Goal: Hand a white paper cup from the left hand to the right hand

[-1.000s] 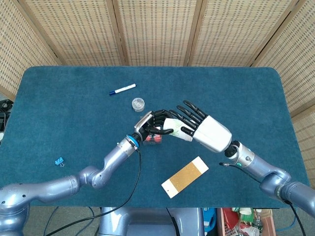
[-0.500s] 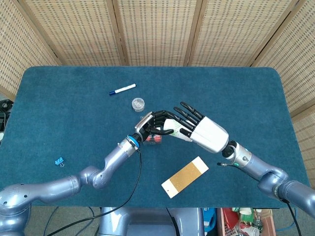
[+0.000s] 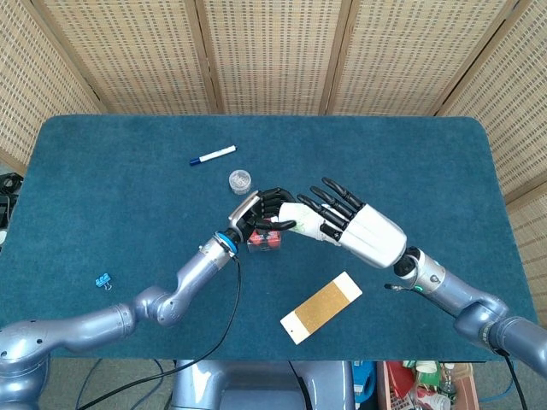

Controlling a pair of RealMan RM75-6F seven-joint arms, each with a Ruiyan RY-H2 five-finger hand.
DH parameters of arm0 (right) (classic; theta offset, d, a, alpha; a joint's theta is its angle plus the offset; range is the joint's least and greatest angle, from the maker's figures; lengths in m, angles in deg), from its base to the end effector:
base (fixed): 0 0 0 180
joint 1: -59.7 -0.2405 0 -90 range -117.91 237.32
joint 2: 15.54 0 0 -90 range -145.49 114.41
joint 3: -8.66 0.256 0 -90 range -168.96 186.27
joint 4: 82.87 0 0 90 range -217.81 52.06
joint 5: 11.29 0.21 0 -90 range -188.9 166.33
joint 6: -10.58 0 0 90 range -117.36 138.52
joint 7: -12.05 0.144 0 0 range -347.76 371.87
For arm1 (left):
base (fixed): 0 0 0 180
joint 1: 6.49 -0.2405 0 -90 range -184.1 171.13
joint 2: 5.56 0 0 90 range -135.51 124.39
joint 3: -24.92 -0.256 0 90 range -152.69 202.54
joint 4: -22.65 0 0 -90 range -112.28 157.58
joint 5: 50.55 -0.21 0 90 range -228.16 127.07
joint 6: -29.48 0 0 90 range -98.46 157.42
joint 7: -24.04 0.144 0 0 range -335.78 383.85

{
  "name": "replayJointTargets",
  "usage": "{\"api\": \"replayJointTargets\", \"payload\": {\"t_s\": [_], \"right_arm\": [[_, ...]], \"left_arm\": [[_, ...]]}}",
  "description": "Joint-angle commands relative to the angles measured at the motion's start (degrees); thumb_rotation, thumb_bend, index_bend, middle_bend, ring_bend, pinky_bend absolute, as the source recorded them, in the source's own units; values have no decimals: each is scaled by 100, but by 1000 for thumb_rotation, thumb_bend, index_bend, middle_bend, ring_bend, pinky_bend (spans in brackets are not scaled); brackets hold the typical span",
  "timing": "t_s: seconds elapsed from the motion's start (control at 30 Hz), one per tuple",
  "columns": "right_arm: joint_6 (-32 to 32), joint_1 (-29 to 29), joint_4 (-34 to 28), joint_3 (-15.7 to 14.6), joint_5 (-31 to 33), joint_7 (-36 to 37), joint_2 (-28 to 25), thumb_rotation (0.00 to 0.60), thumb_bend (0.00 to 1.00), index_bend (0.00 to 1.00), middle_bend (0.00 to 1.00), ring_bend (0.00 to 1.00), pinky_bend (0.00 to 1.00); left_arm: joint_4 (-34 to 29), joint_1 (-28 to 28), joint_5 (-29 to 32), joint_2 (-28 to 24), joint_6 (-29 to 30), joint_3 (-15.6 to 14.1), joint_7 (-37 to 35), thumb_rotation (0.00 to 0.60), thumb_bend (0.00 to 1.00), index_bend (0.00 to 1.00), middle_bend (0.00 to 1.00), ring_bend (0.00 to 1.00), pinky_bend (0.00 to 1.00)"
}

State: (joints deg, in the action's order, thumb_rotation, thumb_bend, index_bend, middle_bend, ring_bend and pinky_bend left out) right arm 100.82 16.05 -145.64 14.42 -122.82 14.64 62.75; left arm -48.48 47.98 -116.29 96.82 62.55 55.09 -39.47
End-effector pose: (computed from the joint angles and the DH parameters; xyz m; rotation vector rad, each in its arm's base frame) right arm -0.1382 -0.3452 0.1106 1.9469 0.1320 1.4418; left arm -0.0212 0.3978 -0.0641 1.0139 2.4078 1.5665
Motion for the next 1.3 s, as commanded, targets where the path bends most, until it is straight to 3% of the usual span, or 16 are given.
{"api": "replayJointTargets", "payload": {"t_s": [0.03, 0.27, 0.5, 0.7, 0.8, 1.0, 1.3], "right_arm": [[155, 119, 28, -72, -28, -18, -120, 600, 509, 668, 125, 0, 7], [417, 379, 100, -225, -76, -106, -419, 600, 508, 667, 128, 0, 7], [310, 497, 116, -407, -151, -331, -736, 600, 508, 667, 128, 0, 11], [-200, 332, 62, -618, -479, -962, -1115, 600, 509, 667, 132, 0, 14], [-605, 185, 45, -745, -722, -1480, -1266, 600, 508, 668, 135, 0, 14], [-1496, -4, -60, -900, -869, -2360, -1311, 600, 509, 668, 135, 0, 14], [-2818, -103, -194, -979, -807, -3958, -1007, 600, 509, 667, 145, 0, 14]], "left_arm": [[26, -114, -3, -158, 19, 0, -3, 600, 57, 556, 503, 510, 519], [-25, -502, -147, -744, 134, -34, -29, 600, 57, 556, 503, 510, 519], [-139, -1033, -674, -1749, 468, -227, 32, 600, 57, 556, 503, 510, 519], [25, -1364, -1250, -2498, 839, -690, 627, 600, 57, 556, 503, 510, 519], [179, -1492, -1477, -2758, 994, -1029, 1294, 600, 56, 556, 503, 510, 519], [538, -1681, -1381, -2729, 1169, -1520, 2752, 600, 56, 556, 503, 510, 519], [1235, -1765, -1058, -2170, 1128, -1861, 3486, 600, 57, 556, 503, 510, 519]]}}
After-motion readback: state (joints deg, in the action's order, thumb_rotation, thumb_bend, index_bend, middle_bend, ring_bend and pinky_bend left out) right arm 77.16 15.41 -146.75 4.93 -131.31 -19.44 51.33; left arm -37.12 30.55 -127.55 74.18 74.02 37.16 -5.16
